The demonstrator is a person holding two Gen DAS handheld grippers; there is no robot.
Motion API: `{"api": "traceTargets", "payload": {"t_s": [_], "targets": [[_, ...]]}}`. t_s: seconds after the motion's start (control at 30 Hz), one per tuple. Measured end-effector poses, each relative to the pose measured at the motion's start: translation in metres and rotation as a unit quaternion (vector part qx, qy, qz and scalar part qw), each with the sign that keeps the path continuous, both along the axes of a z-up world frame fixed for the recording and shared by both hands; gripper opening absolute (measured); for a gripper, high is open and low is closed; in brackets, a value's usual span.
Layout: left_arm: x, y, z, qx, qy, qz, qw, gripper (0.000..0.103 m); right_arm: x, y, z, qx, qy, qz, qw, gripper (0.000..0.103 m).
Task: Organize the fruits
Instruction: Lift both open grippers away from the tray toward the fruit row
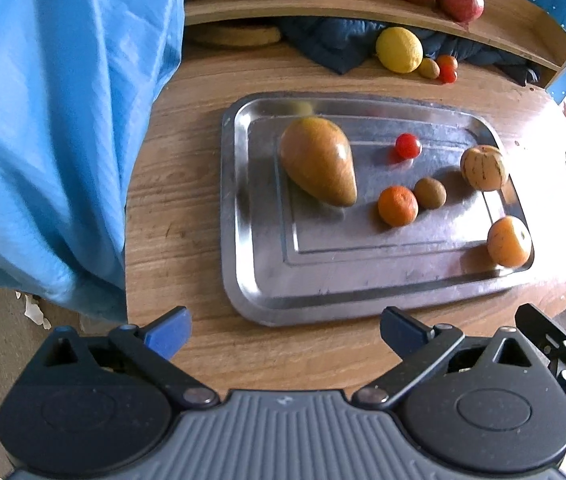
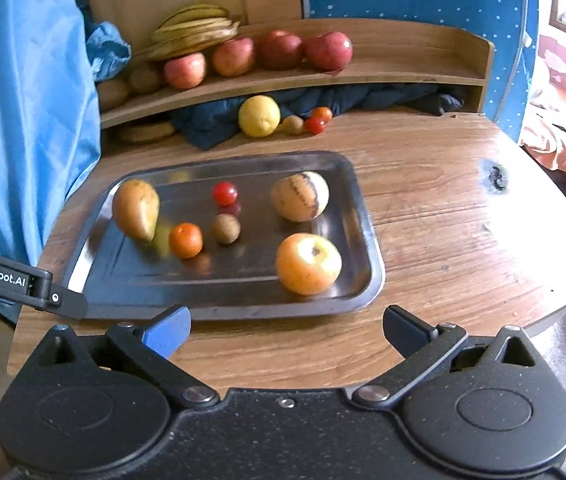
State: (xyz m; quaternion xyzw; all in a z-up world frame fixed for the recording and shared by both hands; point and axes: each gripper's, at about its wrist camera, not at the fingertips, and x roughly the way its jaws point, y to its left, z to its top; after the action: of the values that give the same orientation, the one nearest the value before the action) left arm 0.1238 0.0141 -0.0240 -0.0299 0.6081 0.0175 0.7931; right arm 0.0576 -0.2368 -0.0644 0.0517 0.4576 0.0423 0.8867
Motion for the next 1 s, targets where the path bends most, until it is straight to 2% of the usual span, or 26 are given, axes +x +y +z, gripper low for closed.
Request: {"api": "traceTargets", "payload": {"t_s": [0.47,1.0], "targets": [[0.043,-0.017,0.0,0.006,-0.023,-0.001,0.9997,0.102,0.037,-0.022,-0.001,0.01,-0.016,-0.009,1.0,0.102],[0.114,-0.025,-0.005,-0.016,-0.043,-0.012,0.9989,0.102,0.097,-0.026,-0.009,0.021,-0.028,-0.016,0.999,0.102]]}}
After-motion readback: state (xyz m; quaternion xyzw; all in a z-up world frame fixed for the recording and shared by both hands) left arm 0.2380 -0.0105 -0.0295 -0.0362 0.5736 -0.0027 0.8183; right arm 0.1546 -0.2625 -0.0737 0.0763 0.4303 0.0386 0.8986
